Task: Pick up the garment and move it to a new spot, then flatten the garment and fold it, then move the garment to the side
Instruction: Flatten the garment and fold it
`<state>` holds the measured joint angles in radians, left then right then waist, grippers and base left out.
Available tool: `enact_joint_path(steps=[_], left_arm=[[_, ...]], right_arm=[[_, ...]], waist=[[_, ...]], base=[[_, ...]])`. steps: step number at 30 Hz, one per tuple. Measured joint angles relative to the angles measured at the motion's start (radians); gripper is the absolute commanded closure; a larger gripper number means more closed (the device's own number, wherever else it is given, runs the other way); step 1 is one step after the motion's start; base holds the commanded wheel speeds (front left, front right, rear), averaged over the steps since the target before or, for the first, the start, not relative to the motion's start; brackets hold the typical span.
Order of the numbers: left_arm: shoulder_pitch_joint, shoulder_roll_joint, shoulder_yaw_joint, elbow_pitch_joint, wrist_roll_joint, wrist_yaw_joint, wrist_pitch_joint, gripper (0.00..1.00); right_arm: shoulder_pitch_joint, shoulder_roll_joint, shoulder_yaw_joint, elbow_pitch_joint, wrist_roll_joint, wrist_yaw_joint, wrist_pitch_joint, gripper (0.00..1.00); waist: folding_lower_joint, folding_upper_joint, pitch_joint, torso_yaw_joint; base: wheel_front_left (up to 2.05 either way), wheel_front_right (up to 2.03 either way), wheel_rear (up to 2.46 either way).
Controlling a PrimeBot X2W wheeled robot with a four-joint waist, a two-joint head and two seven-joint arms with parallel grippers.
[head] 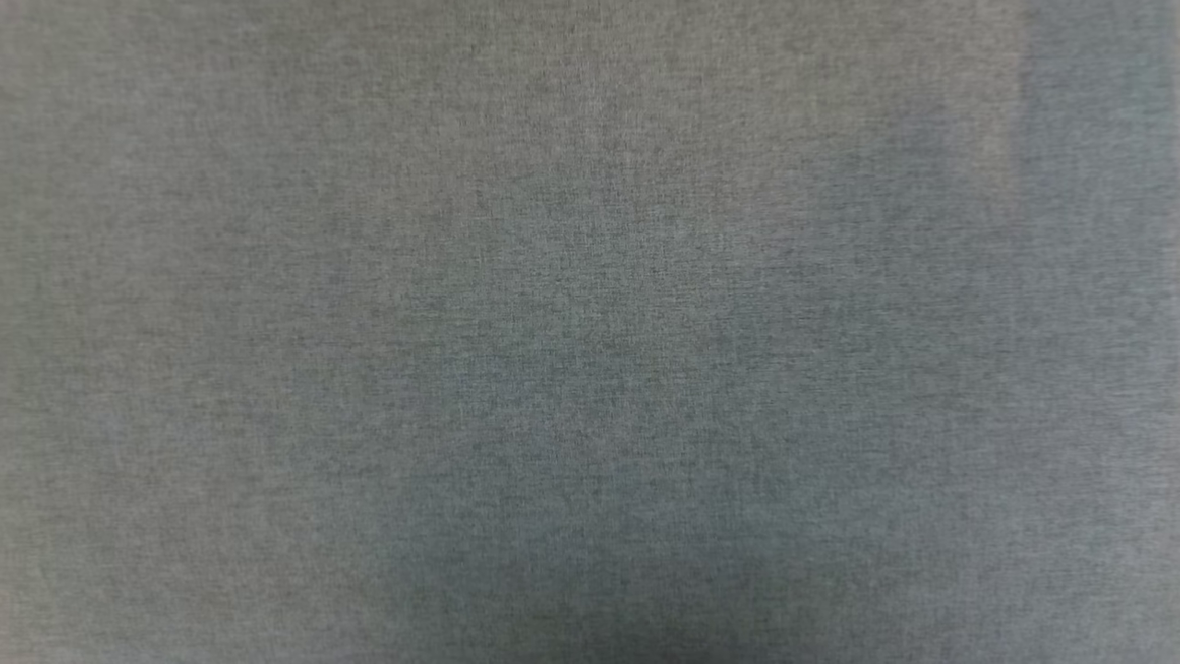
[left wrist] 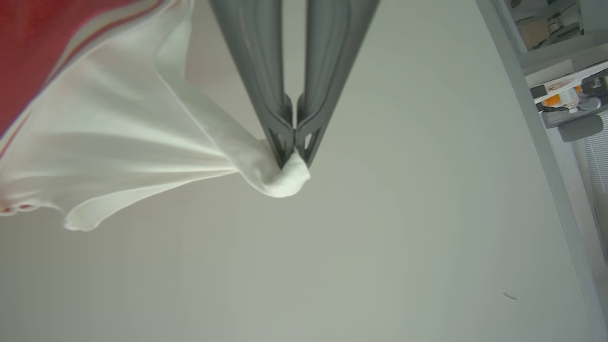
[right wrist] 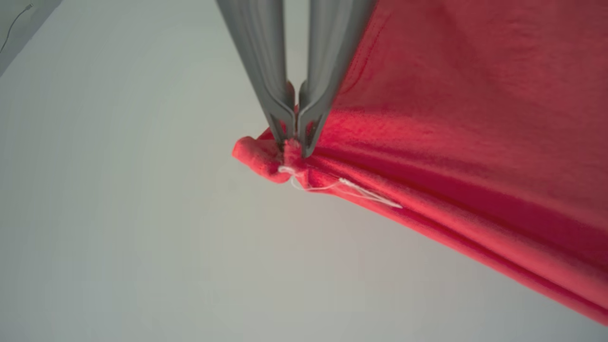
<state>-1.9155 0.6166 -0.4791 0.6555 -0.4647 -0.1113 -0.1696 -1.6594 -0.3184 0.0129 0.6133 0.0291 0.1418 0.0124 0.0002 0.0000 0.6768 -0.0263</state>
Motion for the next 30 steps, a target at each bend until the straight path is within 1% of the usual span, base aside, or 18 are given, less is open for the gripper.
enact_joint_path(steps=[2, 4, 10, 15, 19, 24, 27, 28, 30], left_arm=[[0.001, -0.019, -0.010, 0.046, 0.007, -0.004, -0.044, 1.00], [0.012, -0.031, -0.024, 0.072, 0.007, -0.009, -0.065, 1.00], [0.142, -0.075, -0.035, 0.096, -0.013, -0.016, -0.086, 1.00], [0.322, -0.117, -0.020, 0.010, -0.021, -0.017, -0.086, 1.00], [0.482, -0.148, -0.026, -0.042, -0.022, -0.017, -0.086, 1.00], [0.676, -0.182, -0.040, -0.098, -0.063, -0.017, -0.086, 1.00], [0.792, -0.186, -0.074, -0.118, -0.097, -0.017, -0.086, 1.00], [1.024, -0.185, -0.137, -0.147, -0.153, -0.017, -0.086, 1.00], [1.091, -0.185, -0.149, -0.149, -0.169, -0.017, -0.086, 1.00]], right_arm=[[-0.010, 0.012, -0.005, 0.052, -0.024, 0.000, -0.038, 1.00], [-0.009, 0.024, -0.008, 0.099, -0.045, 0.000, -0.063, 1.00], [0.022, 0.022, 0.021, 0.219, -0.087, -0.002, -0.112, 1.00], [0.095, 0.014, 0.016, 0.292, -0.087, -0.003, -0.160, 1.00], [0.181, 0.012, 0.016, 0.341, -0.082, -0.003, -0.195, 1.00], [0.315, 0.016, 0.044, 0.384, -0.045, -0.003, -0.233, 1.00], [0.396, 0.025, 0.066, 0.393, -0.002, -0.003, -0.246, 1.00], [0.582, 0.036, 0.160, 0.388, 0.122, -0.003, -0.256, 1.00], [0.643, 0.035, 0.204, 0.378, 0.173, -0.003, -0.258, 1.00]], waist=[[0.0000, 0.0000, 0.021, 0.003], [0.0000, 0.0000, 0.033, 0.010], [0.0000, 0.0000, 0.033, 0.041], [-0.0001, 0.0000, 0.000, 0.052], [-0.0001, 0.0000, -0.040, 0.058], [-0.0002, 0.0000, -0.103, 0.063], [-0.0003, 0.0000, -0.147, 0.066], [-0.0004, 0.0000, -0.245, 0.072], [-0.0003, 0.0000, -0.276, 0.075]], base=[[0.00, 0.00, 0.00], [0.00, 0.00, 0.00], [0.00, 0.00, 0.00], [0.00, 0.00, 0.00], [0.00, 0.00, 0.00], [0.00, 0.00, 0.00], [0.00, 0.00, 0.00], [0.00, 0.00, 0.00], [0.00, 0.00, 0.00]])
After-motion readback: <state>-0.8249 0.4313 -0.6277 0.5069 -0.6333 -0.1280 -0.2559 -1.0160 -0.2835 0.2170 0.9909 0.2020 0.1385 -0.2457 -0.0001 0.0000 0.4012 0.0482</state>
